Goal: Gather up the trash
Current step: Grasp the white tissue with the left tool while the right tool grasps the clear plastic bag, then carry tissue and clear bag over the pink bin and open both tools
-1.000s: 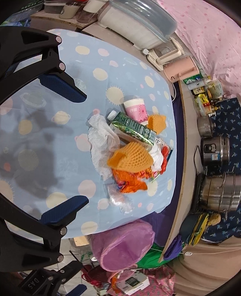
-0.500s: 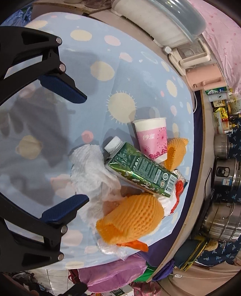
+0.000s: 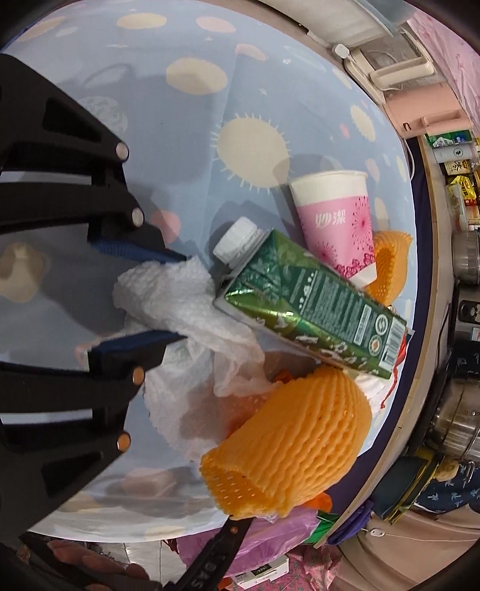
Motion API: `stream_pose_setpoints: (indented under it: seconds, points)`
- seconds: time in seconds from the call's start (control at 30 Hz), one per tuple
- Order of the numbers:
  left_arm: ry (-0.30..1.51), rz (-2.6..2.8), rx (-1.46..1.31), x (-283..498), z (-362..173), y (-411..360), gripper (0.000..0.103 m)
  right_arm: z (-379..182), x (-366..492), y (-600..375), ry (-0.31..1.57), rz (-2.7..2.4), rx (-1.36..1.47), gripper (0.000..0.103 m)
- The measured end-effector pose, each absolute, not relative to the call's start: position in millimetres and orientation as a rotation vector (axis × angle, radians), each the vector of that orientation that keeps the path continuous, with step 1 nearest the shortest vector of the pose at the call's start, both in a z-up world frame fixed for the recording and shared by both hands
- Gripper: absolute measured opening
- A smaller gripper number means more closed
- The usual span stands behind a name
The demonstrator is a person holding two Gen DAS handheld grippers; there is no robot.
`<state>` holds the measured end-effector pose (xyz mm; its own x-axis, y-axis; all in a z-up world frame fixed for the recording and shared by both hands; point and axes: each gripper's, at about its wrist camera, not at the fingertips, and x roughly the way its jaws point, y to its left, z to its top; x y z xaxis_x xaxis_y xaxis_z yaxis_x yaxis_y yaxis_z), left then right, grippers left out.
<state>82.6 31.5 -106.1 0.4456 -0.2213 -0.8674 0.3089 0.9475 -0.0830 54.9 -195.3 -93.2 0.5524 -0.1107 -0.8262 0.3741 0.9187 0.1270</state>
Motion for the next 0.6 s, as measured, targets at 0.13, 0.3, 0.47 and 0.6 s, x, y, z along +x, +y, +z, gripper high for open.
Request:
stream_pose_setpoints:
  seconds: [0.13,0.3,0.47,0.6]
  points:
    - [1.069,-0.367,0.085,78,-106,27,0.01,-107,61,-194,0.975,-0.262,0.323,0.034]
    - [1.064,-0.39,0.083,70,-101,27,0.007,-110,56,-190,0.978,-0.232,0.324,0.019]
    - [1.052,-0.408,0.081,54,-87,32,0.006,-95,41,-189,0.958,-0.216,0.324,0.018]
    - [1.04,-0.428,0.072,36,-71,38,0.006,-76,21,-188,0.927,-0.21,0.317,0.018]
